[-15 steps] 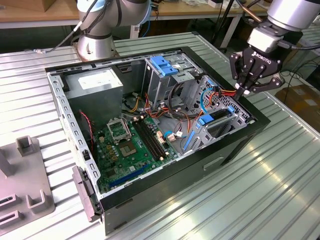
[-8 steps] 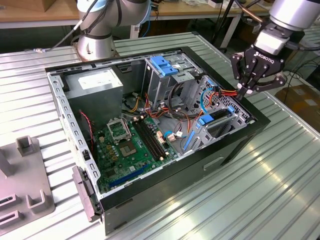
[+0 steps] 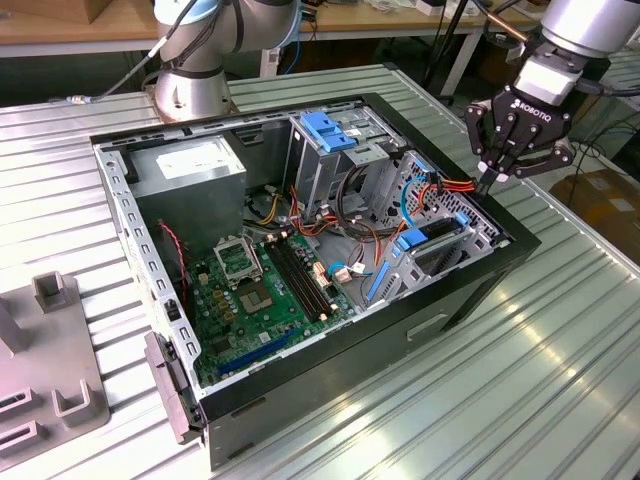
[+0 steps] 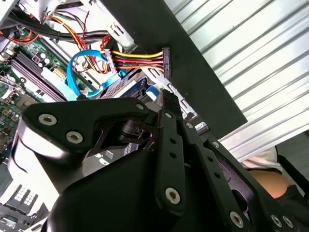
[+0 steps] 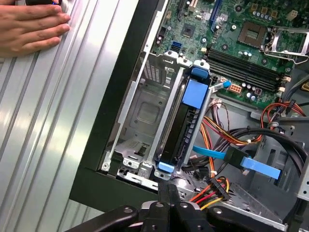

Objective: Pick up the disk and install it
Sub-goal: 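Insert the first disk wire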

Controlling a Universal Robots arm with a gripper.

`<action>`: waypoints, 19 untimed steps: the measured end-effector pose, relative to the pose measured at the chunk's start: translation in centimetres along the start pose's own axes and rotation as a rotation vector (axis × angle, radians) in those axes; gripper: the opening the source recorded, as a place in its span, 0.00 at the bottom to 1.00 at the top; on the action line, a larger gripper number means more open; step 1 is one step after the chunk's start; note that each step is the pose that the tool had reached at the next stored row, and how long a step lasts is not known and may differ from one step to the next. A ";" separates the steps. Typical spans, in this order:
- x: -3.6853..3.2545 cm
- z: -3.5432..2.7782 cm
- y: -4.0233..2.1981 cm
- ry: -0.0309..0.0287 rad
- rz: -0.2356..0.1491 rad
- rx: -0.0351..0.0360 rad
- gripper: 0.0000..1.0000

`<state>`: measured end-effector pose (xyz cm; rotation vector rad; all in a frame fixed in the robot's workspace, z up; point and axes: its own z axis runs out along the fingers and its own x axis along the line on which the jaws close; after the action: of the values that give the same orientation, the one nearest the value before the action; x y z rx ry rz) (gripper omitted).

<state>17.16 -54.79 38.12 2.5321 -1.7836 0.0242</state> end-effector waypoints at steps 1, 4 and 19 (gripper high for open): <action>-0.01 0.00 -0.10 0.0002 -0.011 0.0004 0.10; 0.00 0.00 -0.14 0.0029 -0.102 0.0038 0.10; -0.98 0.20 -1.23 0.0068 -0.247 0.0094 0.31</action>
<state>17.99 -53.47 37.84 2.7342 -1.4593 0.0325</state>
